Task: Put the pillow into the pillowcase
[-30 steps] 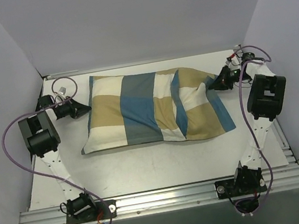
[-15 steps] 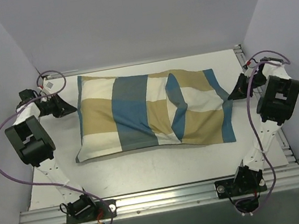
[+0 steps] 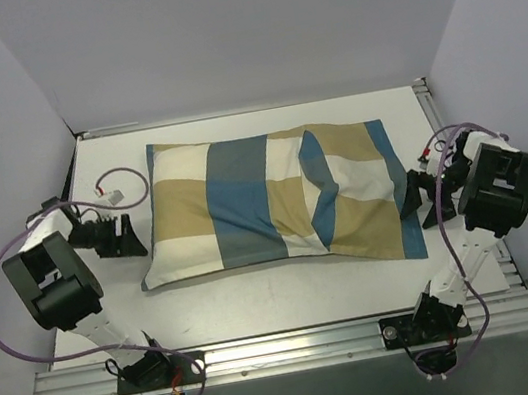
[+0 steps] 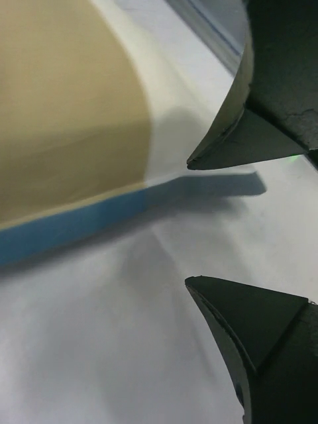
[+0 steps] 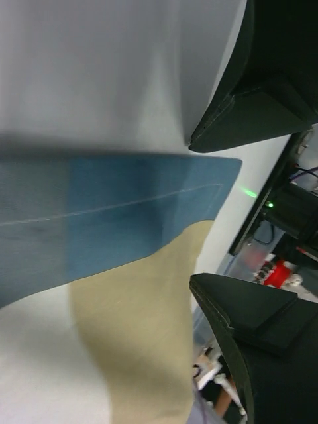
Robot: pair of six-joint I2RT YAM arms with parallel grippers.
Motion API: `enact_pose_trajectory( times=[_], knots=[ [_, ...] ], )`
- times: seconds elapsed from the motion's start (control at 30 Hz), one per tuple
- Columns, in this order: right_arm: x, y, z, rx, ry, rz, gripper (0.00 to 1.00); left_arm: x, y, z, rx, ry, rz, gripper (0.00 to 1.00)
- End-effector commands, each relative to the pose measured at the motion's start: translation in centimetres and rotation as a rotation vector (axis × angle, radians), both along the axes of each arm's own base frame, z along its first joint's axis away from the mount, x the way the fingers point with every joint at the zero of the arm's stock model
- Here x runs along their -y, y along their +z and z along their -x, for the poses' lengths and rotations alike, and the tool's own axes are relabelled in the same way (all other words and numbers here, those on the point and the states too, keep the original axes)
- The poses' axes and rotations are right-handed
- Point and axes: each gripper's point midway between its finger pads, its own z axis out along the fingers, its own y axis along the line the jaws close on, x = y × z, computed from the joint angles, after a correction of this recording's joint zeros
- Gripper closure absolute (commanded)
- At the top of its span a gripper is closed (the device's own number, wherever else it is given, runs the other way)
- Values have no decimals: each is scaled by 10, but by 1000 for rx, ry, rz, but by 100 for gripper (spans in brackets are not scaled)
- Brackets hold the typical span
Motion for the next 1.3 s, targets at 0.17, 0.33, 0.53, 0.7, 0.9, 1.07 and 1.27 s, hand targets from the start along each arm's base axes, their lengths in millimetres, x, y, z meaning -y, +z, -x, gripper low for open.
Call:
enact_pose_trajectory(
  times=[0.17, 0.33, 0.53, 0.7, 0.9, 1.07, 1.27],
  knots=[
    [-32, -15, 47, -141, 155, 39, 29, 31, -34, 76, -53, -267, -63, 27],
    [-30, -22, 18, -161, 132, 58, 100, 35, -30, 31, -7, -181, -68, 79],
    [16, 20, -59, 56, 62, 224, 100, 19, 13, -41, 128, -58, -77, 100],
    [31, 60, -67, 173, 127, 280, 75, 12, 28, -31, 169, -122, -127, 52],
    [21, 54, -11, 242, 350, 361, 4, 19, 20, 25, 149, -259, -166, 3],
    [29, 42, -38, 427, 451, 595, 0, 36, 13, 23, 196, -301, -180, 2],
    [24, 24, -97, 553, 553, 684, 0, 73, -1, 2, 287, -377, -228, 3]
  ],
)
